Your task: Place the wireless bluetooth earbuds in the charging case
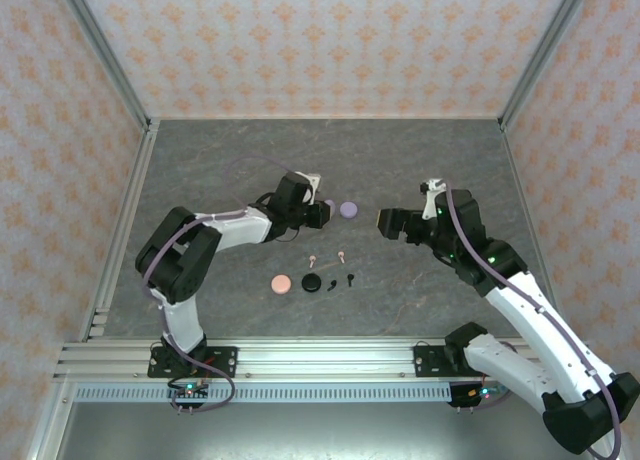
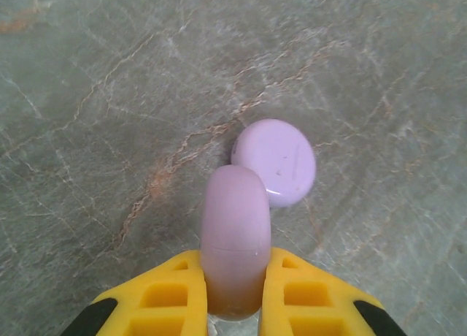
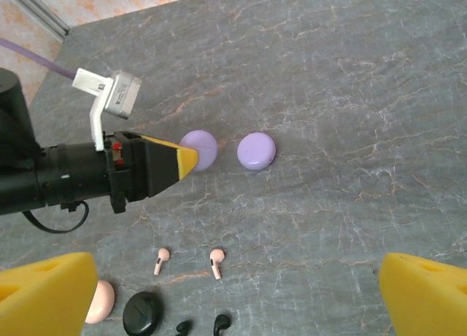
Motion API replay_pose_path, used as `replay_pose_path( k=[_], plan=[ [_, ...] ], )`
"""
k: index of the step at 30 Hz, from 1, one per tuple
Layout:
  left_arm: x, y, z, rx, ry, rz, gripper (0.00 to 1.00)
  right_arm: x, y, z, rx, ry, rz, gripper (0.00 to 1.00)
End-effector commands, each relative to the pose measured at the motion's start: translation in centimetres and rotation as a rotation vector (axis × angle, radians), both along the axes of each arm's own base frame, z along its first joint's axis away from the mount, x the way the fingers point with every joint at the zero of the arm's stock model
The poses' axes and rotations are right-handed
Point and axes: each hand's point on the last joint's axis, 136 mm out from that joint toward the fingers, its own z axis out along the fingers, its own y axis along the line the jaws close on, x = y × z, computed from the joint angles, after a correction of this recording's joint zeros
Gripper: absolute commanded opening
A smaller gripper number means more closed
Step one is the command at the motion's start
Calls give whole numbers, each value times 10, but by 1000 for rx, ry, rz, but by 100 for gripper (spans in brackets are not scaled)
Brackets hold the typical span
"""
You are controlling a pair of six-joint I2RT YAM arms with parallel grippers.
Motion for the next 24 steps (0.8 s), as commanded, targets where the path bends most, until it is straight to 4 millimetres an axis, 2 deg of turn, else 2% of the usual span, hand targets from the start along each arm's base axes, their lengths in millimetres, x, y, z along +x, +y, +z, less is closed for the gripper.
replay_pose_path(
  k=[1, 6, 9, 13, 18, 24],
  plan=[
    [8, 2, -5, -30, 37, 40, 20, 0, 0, 2, 13, -9, -4, 99],
    [11, 9, -14, 8, 54, 57, 41, -7, 12, 8, 18, -12, 89, 99],
    [12, 15, -12, 2, 40, 69, 50, -12, 13, 7, -17, 14, 128, 100],
    [6, 26, 11, -2, -23, 94, 57, -17, 15, -1, -59, 84, 167, 93],
    [-9, 51, 52, 7, -107, 129, 65, -25, 34, -24, -124, 161, 238, 87],
    [-30, 95, 89, -49, -176, 231, 72, -43, 81, -59, -242, 196, 336, 87]
  ],
)
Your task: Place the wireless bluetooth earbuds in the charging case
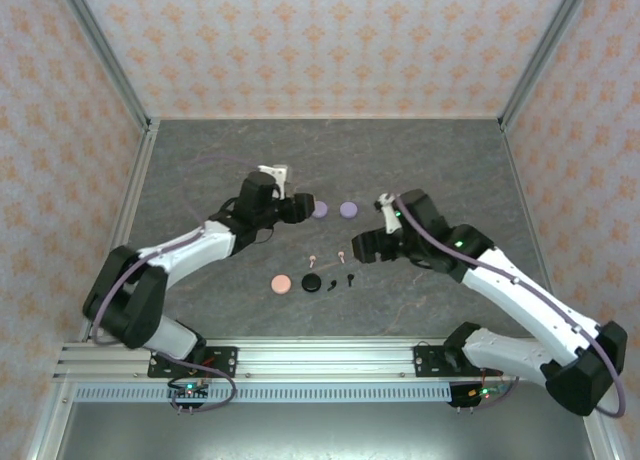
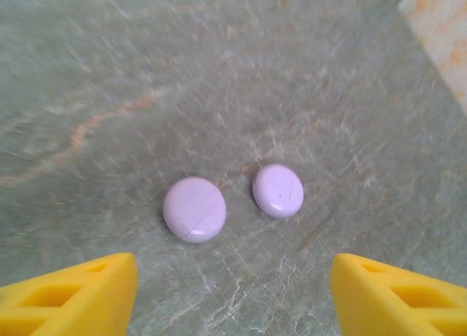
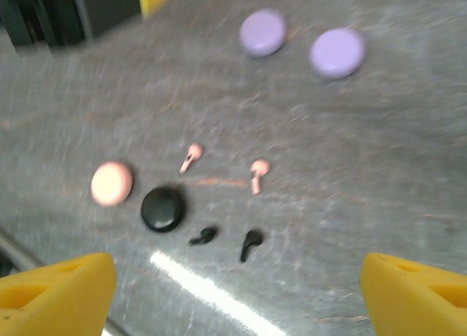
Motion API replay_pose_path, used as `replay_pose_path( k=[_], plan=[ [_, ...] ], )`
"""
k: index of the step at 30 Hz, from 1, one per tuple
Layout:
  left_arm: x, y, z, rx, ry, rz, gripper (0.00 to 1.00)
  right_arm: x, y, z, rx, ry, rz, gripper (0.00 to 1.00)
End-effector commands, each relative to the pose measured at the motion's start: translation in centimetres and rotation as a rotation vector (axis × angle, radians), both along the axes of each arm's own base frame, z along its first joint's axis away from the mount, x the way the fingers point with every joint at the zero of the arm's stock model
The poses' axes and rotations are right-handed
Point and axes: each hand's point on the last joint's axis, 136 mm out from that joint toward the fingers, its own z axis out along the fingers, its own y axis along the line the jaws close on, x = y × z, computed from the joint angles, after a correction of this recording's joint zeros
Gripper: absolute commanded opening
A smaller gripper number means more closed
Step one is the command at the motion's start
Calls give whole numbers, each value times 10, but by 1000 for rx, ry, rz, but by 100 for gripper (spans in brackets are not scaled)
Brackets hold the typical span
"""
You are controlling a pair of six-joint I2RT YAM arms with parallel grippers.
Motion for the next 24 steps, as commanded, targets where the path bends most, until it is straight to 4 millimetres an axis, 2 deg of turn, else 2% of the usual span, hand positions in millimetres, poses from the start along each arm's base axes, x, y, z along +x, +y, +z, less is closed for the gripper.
replay_pose_path(
  k=[1, 6, 12, 18, 24],
  plan=[
    [-12, 34, 8, 7, -19, 101, 74, -6, 20, -21, -86, 4, 15, 87],
    [-35, 77, 22, 1, -52, 225, 85, -23, 64, -58, -195, 31, 137, 88],
    [-51, 111, 28, -28, -69, 318, 93, -35, 102, -94, -363, 35, 324, 89],
    [-55, 122, 24, -32, -59, 346, 94, -31, 125, -116, -422, 38, 394, 88],
    [-56, 123, 19, -32, -49, 350, 95, -25, 133, -142, -505, 49, 445, 86]
  ],
)
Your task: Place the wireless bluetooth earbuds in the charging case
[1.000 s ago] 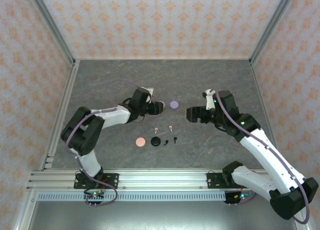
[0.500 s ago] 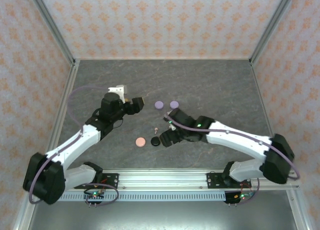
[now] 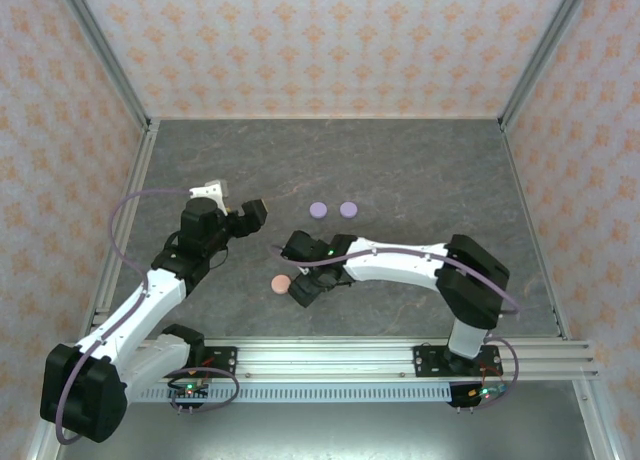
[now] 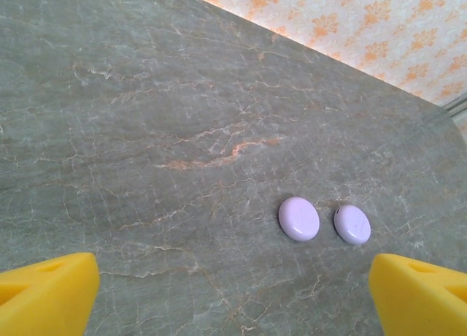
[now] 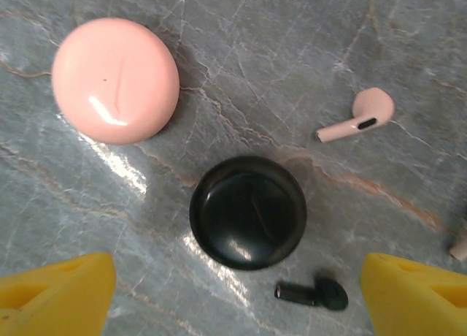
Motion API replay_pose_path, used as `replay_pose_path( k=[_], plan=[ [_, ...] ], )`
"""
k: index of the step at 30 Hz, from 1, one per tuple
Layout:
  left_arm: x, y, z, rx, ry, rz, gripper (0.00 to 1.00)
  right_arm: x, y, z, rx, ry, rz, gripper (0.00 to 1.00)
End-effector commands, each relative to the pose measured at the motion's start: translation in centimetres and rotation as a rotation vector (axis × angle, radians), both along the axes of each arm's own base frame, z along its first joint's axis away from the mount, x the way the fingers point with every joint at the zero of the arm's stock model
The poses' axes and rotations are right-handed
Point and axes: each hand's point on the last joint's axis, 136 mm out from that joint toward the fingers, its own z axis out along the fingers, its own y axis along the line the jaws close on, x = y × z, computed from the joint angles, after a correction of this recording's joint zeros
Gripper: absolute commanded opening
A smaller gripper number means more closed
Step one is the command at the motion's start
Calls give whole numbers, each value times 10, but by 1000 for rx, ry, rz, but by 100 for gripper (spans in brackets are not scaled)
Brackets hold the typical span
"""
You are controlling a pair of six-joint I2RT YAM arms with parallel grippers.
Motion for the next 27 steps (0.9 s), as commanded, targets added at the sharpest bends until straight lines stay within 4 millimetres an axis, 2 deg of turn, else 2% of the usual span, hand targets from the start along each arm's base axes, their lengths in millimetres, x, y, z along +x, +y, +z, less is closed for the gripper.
replay_pose_path(
  k=[1, 5, 12, 21, 27],
  plan=[
    [-2, 8, -6, 5, 17, 32, 95, 8, 4, -8, -56, -39, 51, 86],
    [-2, 9, -7, 3, 18, 33, 95, 10, 7, -22, -100, -31, 79, 83],
    [-2, 7, -5, 1, 9, 24, 96, 8, 7, -40, -155, 10, 101, 67],
    [-3, 7, -4, 2, 5, 21, 96, 2, -8, -42, -189, 21, 107, 65],
    [-3, 7, -4, -1, 3, 21, 96, -1, -9, -34, -157, 31, 101, 62]
  ],
)
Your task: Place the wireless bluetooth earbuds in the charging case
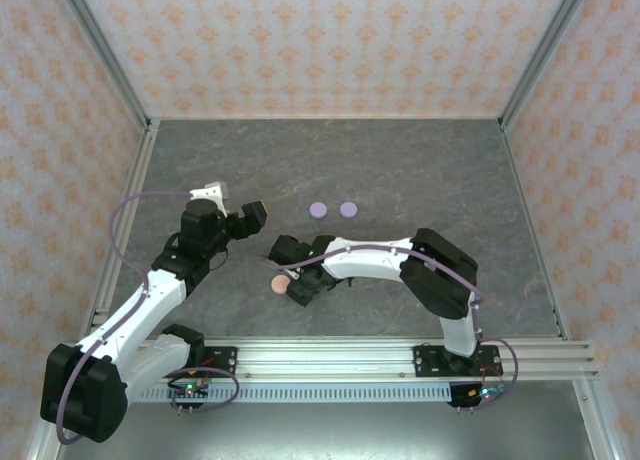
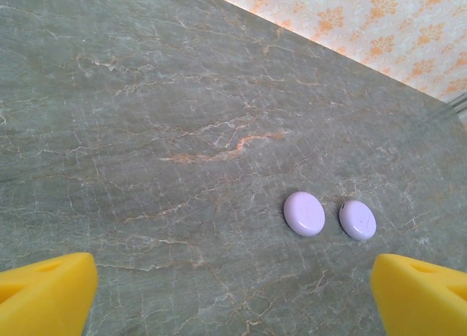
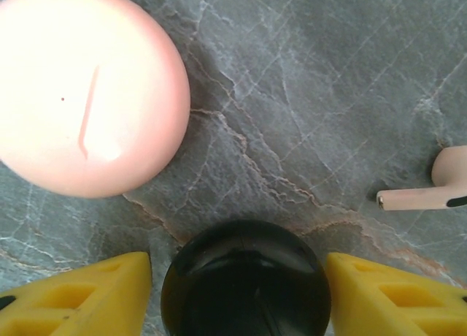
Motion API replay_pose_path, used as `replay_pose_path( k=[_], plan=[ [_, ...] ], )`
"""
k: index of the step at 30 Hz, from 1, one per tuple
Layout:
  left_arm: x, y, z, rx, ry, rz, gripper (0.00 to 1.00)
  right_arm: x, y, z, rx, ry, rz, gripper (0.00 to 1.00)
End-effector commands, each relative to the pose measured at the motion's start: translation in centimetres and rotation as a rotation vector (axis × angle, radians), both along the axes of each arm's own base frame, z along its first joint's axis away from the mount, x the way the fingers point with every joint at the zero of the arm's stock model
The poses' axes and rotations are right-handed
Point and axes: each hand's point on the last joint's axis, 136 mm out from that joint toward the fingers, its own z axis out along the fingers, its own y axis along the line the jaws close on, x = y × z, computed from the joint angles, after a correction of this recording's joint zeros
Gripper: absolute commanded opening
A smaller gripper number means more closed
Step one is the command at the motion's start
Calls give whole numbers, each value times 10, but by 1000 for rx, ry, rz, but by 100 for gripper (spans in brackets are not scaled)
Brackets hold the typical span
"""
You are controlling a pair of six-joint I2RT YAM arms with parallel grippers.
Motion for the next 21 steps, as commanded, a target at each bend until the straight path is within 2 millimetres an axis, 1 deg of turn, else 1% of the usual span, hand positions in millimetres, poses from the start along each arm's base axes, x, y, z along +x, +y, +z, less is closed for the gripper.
replay_pose_path(
  k=[1, 9, 13, 21],
  plan=[
    [-2, 5, 2, -2, -11, 18, 96, -5, -20, 3, -52, 7, 1, 61],
    [-2, 5, 3, -1, -12, 16, 96, -6, -22, 10, -41, 7, 5, 58],
    [-3, 5, 4, -1, -15, 11, 96, -7, -20, 13, -15, 5, 9, 53],
    [-3, 4, 6, -1, -21, 5, 96, -1, -13, 6, -1, -1, 7, 52]
  ],
)
